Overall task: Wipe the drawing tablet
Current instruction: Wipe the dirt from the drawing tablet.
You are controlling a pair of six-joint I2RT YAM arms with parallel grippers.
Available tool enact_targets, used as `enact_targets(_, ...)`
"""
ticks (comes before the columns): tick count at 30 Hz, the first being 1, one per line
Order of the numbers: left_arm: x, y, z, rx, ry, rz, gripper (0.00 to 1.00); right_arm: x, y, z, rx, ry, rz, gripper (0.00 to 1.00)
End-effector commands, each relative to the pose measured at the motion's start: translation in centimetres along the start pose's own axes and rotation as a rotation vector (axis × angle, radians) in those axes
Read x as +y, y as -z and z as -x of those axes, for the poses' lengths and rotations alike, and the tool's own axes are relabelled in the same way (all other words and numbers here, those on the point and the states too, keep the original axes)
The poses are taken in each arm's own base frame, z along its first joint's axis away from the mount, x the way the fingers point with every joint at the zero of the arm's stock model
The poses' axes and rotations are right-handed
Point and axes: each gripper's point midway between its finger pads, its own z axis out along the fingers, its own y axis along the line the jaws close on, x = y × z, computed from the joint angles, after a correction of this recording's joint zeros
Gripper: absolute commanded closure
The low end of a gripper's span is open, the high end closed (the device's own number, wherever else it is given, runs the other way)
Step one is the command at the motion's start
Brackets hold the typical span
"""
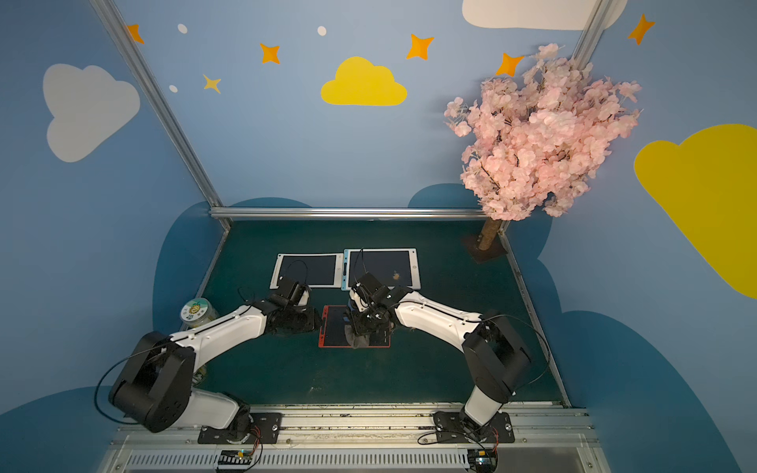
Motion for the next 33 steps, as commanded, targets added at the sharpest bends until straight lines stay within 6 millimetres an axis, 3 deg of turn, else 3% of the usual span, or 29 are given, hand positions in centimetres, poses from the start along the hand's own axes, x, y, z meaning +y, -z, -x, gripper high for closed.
enact_targets(1,0.3,-0.2,0.7,-0.001,-0.086,0.064,0.67,0.6,0.3,0.4,-0.002,0.008,0.009,1.0)
enact_targets(8,0.0,-2.4,1.8,0.049,-0.174,0.168,0.76,-0.2,-0.1,-0.2,0.029,0.01,-0.026,1.0)
enact_targets(15,0.5,-4.4,1.8,0.106,-0.205,0.242,0.77,-0.8,-0.5,-0.8,0.044,0.006,-0.037,1.0)
enact_targets(19,0.7,-4.4,1.8,0.115,-0.209,0.271,0.88,-0.9,-0.6,-1.1,0.047,0.004,-0.037,1.0)
enact_targets(25,0.5,-3.8,1.5,0.108,-0.205,0.248,0.89,-1.1,-0.6,-1.4,0.052,0.004,-0.041,1.0)
enact_targets(33,0.5,-5.0,0.7,0.145,-0.202,0.23,0.89,-1.3,-2.0,-1.9,0.09,-0.009,-0.041,1.0)
